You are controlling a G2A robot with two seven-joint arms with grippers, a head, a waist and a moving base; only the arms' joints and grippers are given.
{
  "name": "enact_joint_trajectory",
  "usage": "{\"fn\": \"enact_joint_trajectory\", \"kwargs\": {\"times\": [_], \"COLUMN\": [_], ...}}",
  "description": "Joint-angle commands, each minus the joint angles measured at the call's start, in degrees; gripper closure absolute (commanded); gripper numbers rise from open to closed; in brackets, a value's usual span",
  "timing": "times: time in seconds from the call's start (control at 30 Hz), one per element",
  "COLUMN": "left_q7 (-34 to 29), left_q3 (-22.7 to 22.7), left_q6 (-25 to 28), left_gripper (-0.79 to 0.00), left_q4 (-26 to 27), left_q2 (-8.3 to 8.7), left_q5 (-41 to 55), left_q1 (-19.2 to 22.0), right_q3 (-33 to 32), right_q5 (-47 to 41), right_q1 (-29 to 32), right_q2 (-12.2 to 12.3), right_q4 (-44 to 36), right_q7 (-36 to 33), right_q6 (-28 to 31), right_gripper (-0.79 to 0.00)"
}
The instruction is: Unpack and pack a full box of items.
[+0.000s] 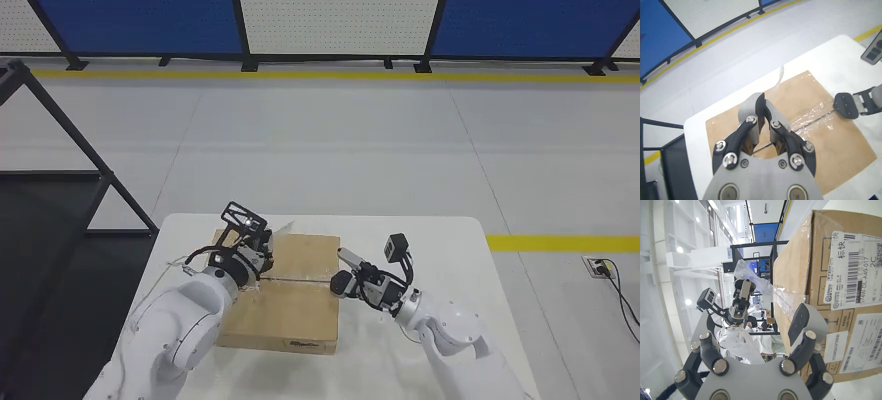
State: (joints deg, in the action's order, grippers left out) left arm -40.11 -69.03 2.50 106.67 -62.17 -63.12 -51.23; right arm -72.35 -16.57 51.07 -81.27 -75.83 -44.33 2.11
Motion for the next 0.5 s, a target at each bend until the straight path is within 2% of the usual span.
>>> {"fn": "enact_joint_trajectory", "kwargs": {"times": [0.0, 0.2, 0.47], "left_q7": [2.01, 7.05, 11.38], "left_q3": [-2.05, -6.14, -8.56], "left_q6": [-0.55, -2.99, -4.38], "left_gripper": [0.0, 0.0, 0.0], "left_q4": [0.75, 2.38, 3.33], "left_q2": [0.04, 0.01, -0.18], "left_q5": [3.15, 7.59, 9.88], "left_q1": [-1.79, -5.77, -9.0], "right_q3": [0.08, 0.36, 0.82], "right_q5": [-0.14, -0.31, -0.67], "right_q1": [-0.04, -0.16, -0.46], "right_q2": [0.05, 0.24, 0.45], "right_q4": [0.07, 0.08, 0.23], "right_q7": [0.18, 0.29, 0.54], "right_q6": [0.1, 0.14, -0.04], "right_gripper": [-0.785, -0.785, -0.785]}}
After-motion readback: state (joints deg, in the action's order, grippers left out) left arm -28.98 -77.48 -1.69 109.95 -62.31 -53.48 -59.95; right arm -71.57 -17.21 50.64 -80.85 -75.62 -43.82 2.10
